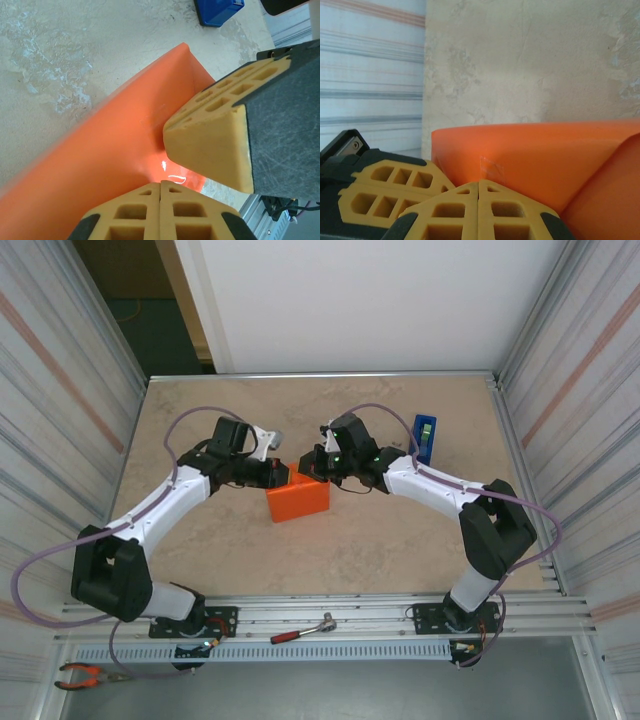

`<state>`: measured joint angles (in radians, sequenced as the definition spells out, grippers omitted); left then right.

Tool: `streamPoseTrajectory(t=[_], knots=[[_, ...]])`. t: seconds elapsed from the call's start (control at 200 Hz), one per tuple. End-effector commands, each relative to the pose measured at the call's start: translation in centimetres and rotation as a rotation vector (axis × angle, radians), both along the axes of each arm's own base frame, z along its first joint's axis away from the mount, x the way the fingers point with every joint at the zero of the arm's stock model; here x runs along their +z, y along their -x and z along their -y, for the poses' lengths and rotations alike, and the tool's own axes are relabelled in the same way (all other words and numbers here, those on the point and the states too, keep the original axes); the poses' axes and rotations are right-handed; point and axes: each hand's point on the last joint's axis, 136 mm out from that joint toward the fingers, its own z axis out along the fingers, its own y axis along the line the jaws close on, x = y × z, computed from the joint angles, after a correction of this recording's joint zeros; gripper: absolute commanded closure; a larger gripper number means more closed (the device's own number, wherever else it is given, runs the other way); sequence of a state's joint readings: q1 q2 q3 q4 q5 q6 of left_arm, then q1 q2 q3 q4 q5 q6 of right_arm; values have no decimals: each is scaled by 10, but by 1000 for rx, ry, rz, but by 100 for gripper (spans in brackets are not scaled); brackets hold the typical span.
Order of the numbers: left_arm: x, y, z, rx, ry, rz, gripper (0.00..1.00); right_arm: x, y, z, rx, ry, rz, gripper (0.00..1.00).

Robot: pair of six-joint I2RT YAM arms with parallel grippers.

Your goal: Wrap the gift box in paper

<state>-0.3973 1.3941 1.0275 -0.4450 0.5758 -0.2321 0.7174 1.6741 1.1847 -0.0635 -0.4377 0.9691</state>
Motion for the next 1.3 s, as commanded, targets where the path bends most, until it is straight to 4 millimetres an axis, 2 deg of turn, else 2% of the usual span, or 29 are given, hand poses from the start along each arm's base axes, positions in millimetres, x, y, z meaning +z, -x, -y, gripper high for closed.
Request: streamPoseTrajectory(t=[0.0, 0.2, 0.757, 1.107, 1.293], knots=[[-31, 10, -11, 9, -68, -64, 100, 2, 15, 2, 76, 18, -15, 100], [-32, 10, -11, 11, -72, -64, 100, 6, 25, 3, 123, 39, -9, 100], [-37, 12, -13, 14, -82, -72, 100, -9, 60, -5, 240, 97, -29, 100], [-39, 12, -13, 12, -84, -73, 100, -19, 65, 3, 217, 109, -34, 100], [-40, 12, -13, 11, -84, -76, 100, -23, 60, 7, 182, 113, -34, 100]])
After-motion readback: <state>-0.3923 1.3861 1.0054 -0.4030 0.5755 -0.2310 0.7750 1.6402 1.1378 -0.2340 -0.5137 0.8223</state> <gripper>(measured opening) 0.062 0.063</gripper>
